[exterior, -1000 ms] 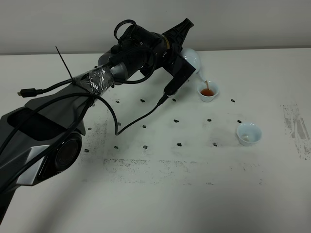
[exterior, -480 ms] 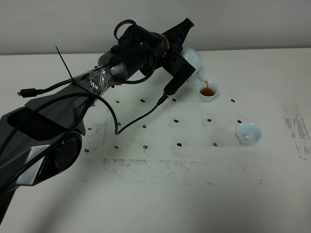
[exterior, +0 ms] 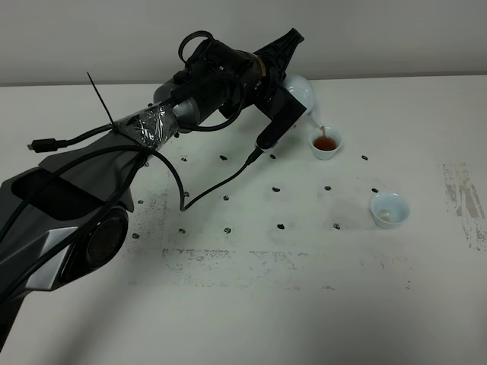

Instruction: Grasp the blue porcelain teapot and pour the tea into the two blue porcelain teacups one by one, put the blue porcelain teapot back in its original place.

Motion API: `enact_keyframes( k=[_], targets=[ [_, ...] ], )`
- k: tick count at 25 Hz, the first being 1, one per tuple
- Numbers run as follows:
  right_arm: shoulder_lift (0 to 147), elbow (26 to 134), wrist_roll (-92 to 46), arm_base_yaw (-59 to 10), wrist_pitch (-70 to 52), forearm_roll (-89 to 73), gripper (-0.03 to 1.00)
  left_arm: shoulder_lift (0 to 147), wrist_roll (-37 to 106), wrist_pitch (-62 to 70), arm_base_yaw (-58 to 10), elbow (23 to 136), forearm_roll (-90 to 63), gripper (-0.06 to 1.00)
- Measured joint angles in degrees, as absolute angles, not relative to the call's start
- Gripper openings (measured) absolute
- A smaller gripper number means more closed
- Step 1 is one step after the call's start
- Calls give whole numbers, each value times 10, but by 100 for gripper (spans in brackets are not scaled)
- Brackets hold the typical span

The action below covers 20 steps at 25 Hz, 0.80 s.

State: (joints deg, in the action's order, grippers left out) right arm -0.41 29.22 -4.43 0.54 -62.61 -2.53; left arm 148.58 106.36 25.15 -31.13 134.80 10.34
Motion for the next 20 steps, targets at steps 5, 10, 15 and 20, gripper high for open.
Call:
enact_keyframes(
  k=[5,10,15,20],
  targets=[
    [-4,292,-44,5,-626,-25,59,1486,1064,251,-311,1348,103,4],
    [-4,292,-44,5,-626,-25,59,1486,1065,251,-311,1348,103,4],
    [-4,292,-44,5,-626,-25,59,1486,1065,251,-311,1348,103,4],
    [-4,292,-44,5,-626,-25,59,1486,1065,251,-311,1348,102,4]
  ],
)
